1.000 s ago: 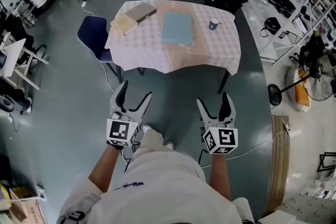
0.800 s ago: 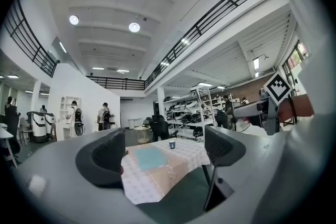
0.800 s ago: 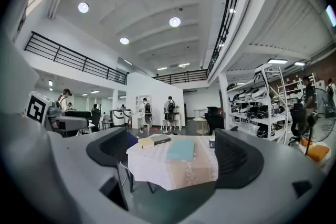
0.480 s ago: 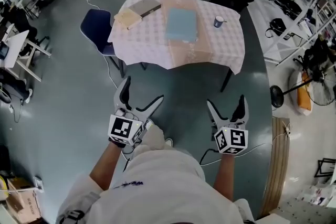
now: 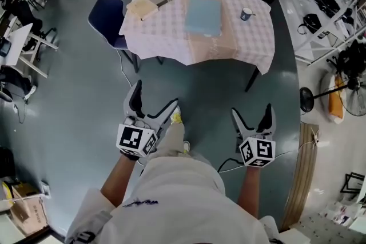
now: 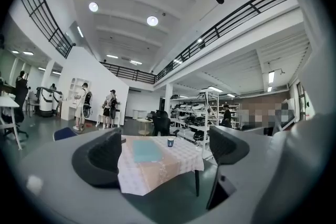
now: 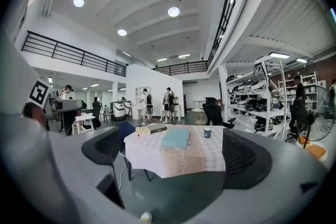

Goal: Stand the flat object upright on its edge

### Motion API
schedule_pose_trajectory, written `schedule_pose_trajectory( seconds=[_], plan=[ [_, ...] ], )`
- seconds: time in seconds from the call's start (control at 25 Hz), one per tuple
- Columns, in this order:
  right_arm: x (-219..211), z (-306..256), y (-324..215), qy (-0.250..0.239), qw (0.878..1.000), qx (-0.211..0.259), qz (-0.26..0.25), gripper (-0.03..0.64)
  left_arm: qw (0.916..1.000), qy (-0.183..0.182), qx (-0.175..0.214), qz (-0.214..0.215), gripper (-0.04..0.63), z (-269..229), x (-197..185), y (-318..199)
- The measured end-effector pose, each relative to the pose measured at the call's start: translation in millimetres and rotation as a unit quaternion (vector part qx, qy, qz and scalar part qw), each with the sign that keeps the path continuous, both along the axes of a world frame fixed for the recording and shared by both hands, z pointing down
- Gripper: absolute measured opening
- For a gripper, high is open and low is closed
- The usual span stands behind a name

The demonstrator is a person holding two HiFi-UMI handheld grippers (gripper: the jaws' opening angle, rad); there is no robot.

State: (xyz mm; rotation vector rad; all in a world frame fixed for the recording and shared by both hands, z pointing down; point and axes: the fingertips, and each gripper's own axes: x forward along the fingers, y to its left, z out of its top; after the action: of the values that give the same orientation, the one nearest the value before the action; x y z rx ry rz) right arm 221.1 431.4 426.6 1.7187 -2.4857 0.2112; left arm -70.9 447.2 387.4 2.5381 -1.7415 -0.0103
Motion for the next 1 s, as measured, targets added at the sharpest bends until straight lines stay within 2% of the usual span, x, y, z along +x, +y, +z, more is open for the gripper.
schedule_pose_trajectory(
  seconds=[0.36,0.48,0.6,0.88,1.0],
  plan=[
    [-22,8,-57,0.03,0.999,-0.014,-0.028,0.584,0.9995,-0.013,-0.023,-0.02,0.517,21,-20,-50],
    [-34,9,-86,0.029,0.999,-0.02,-0.037,0.58,0.9994,0.005,-0.026,-0.02,0.515,21,-29,-82],
    [-41,4,-121,0.04,0.998,-0.019,-0.033,0.568,0.9987,0.041,-0.028,-0.006,0.514,18,-34,-121],
    [-41,-9,-208,0.039,0.999,-0.035,0.01,0.551,0.9987,0.019,-0.017,0.044,0.511,7,-33,-224],
    [-43,-7,-246,0.041,0.998,-0.041,0.028,0.536,0.9971,0.026,-0.026,0.066,0.502,14,-39,-264]
  ],
)
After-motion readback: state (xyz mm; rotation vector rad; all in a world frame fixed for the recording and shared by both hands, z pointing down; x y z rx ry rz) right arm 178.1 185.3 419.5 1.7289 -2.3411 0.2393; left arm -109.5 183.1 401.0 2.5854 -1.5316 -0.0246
